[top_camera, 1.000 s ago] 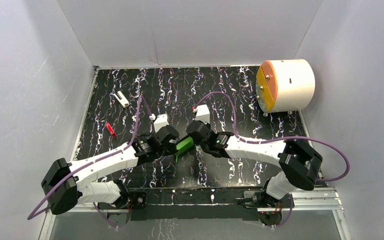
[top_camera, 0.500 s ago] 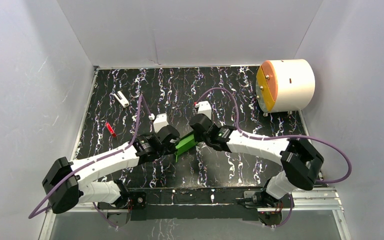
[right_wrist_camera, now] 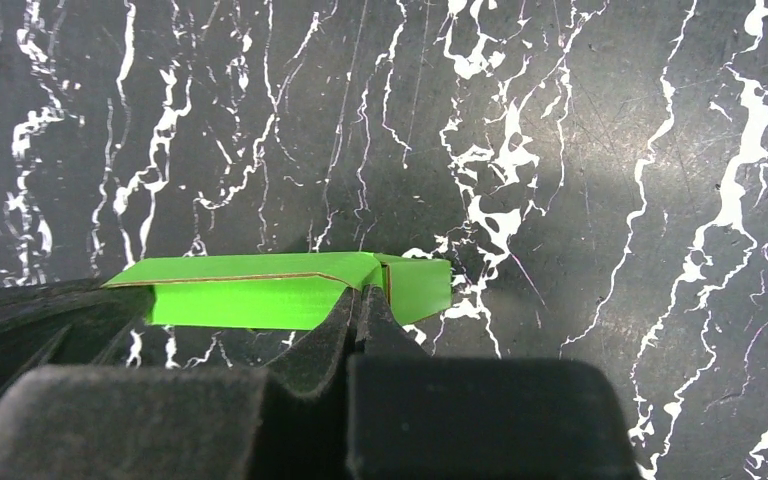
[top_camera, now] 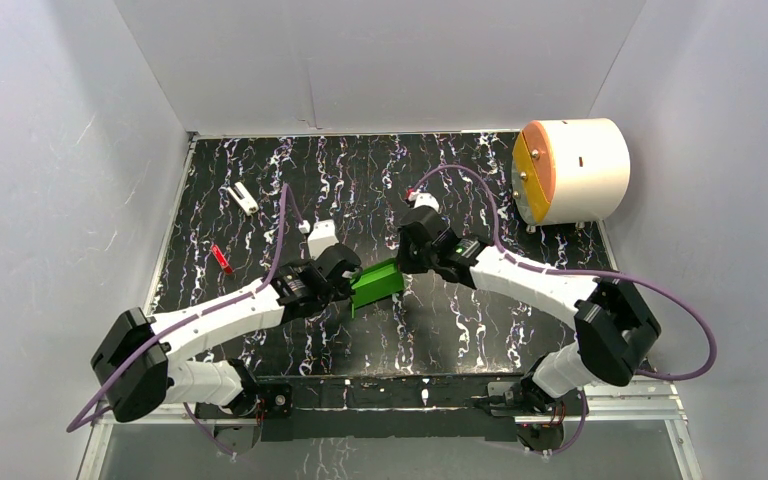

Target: Fold the paper box

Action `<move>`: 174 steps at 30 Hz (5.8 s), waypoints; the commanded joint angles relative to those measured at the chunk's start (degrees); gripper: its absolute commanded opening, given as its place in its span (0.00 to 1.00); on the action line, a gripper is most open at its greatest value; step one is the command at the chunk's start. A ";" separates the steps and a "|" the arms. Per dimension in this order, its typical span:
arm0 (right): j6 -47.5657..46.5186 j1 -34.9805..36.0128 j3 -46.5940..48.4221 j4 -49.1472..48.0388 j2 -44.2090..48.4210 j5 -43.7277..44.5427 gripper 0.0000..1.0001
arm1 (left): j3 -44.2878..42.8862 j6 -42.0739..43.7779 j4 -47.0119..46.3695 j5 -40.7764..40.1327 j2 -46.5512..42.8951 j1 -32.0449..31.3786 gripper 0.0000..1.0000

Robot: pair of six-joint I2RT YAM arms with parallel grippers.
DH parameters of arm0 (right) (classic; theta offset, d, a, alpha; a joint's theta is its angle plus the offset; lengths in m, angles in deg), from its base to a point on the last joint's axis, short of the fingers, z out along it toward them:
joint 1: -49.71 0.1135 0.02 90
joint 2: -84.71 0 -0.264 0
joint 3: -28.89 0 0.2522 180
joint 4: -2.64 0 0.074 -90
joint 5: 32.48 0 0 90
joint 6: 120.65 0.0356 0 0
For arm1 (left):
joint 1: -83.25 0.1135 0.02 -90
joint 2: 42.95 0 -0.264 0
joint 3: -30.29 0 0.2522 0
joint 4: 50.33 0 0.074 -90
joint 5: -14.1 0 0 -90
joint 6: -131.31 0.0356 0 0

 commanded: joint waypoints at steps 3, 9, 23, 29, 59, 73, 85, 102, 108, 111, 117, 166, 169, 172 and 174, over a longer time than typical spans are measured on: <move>-1.06 -1.93 2.13 -0.03 3.61 -1.03 0.00 | 1.53 1.92 2.25 -0.59 1.55 0.39 0.00; -4.66 -1.95 1.84 3.88 2.71 1.83 0.00 | 2.27 2.69 0.69 1.20 1.55 0.39 0.00; -11.58 -1.94 -0.89 5.10 3.17 6.16 0.00 | 2.06 2.94 0.60 2.26 3.34 0.39 0.00; -15.19 -1.95 -1.64 5.17 3.00 7.13 0.00 | 2.10 3.09 0.57 2.21 3.12 0.39 0.00; -17.47 4.39 -14.20 -4.65 6.16 13.22 0.00 | 8.64 2.98 -6.42 7.79 -2.74 -0.09 0.00; -15.55 4.39 -13.74 -11.13 8.11 10.65 0.15 | 6.92 1.30 -6.02 8.47 -11.05 0.07 0.35; -16.51 4.39 -11.73 -12.20 10.35 9.83 0.49 | 4.91 2.37 -5.48 11.67 -15.43 4.17 0.54; -14.38 4.37 -10.52 -9.10 15.29 10.65 0.70 | -0.78 11.97 -8.59 20.30 -7.64 10.74 0.53; -6.35 4.30 -14.12 -6.36 19.33 12.71 0.67 | -4.79 15.10 -10.08 24.92 -1.42 11.13 0.51; -2.15 4.30 -18.16 -9.73 21.27 9.33 0.59 | -6.42 15.94 -10.67 26.97 1.49 11.28 0.47; 8.24 4.24 -27.50 -22.08 22.64 2.89 0.54 | -7.71 16.14 -12.65 29.45 5.46 11.49 0.46; 25.94 -0.05 -39.22 -67.14 2.97 -7.06 0.31 | 9.84 2.66 -36.78 60.24 9.96 22.36 0.50; 25.24 -0.22 -38.21 -67.11 1.81 -7.95 0.29 | 10.55 2.13 -37.58 60.50 9.82 22.37 0.52; 24.71 -0.45 -37.11 -66.74 0.60 -8.66 0.28 | 11.21 1.69 -38.32 60.74 9.81 22.37 0.53; 24.27 -0.48 -36.23 -66.03 -0.20 -9.27 0.27 | 11.62 1.13 -39.32 61.04 9.81 22.32 0.53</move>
